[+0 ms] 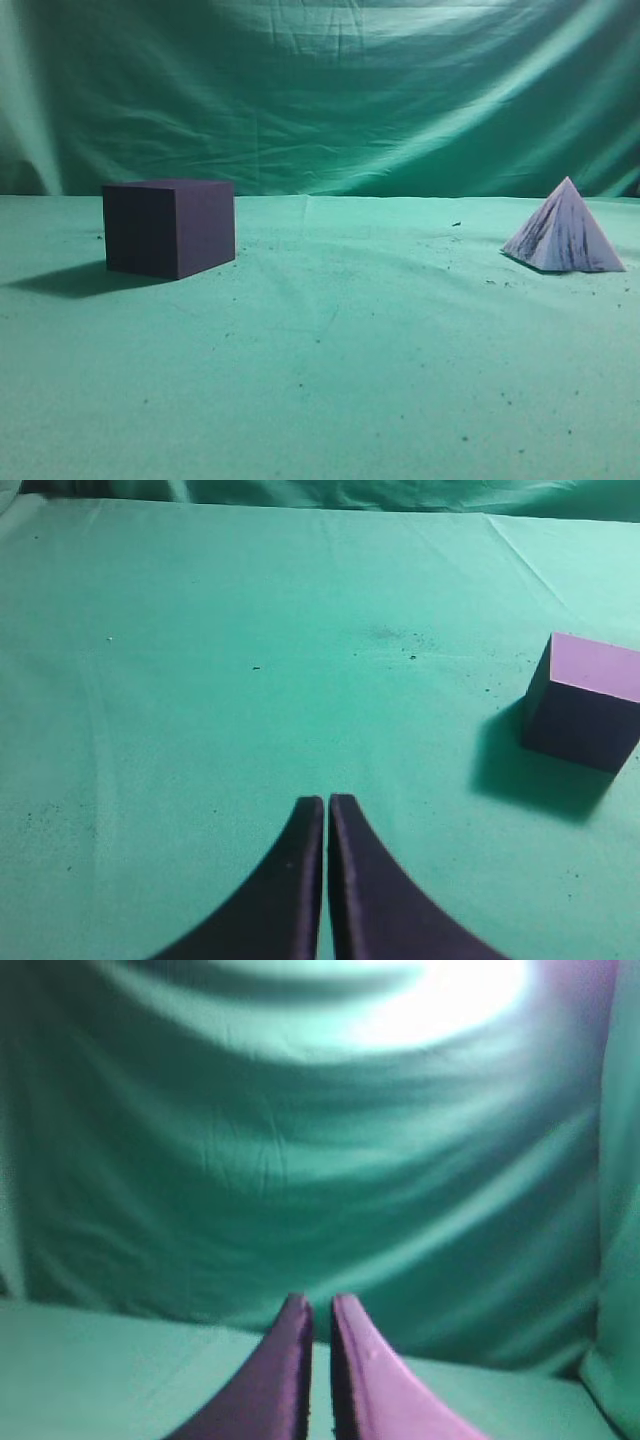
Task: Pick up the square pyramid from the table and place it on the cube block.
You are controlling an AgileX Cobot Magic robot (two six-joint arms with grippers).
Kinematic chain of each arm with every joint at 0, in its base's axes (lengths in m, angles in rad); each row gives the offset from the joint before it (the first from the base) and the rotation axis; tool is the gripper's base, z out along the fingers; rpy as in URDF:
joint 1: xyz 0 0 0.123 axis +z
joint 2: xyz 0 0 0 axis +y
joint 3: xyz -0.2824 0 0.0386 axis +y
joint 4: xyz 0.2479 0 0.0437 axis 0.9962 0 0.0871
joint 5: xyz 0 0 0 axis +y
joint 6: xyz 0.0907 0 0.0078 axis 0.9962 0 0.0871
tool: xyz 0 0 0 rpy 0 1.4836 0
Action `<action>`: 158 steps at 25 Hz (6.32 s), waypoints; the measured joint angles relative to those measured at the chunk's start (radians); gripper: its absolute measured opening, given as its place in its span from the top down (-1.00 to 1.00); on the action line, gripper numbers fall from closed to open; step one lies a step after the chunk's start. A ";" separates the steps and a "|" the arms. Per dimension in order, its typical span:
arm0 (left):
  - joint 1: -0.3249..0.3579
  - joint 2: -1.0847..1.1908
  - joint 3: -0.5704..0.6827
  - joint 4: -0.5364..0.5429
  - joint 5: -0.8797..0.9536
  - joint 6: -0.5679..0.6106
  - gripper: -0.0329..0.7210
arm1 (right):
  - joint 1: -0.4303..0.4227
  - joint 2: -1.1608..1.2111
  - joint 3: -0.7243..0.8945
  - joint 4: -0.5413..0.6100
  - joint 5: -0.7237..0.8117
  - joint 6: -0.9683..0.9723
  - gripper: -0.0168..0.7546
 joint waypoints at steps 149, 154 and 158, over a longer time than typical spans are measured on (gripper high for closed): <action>0.000 0.000 0.000 0.000 0.002 0.000 0.91 | 0.646 1.444 -1.845 -0.015 1.468 0.088 0.96; 0.000 0.000 0.000 0.000 0.002 0.000 0.91 | 0.646 1.199 -1.553 -0.047 1.419 0.125 0.96; 0.000 0.000 0.000 0.000 0.002 0.000 0.91 | 0.646 0.999 -1.313 -0.047 1.268 0.155 0.96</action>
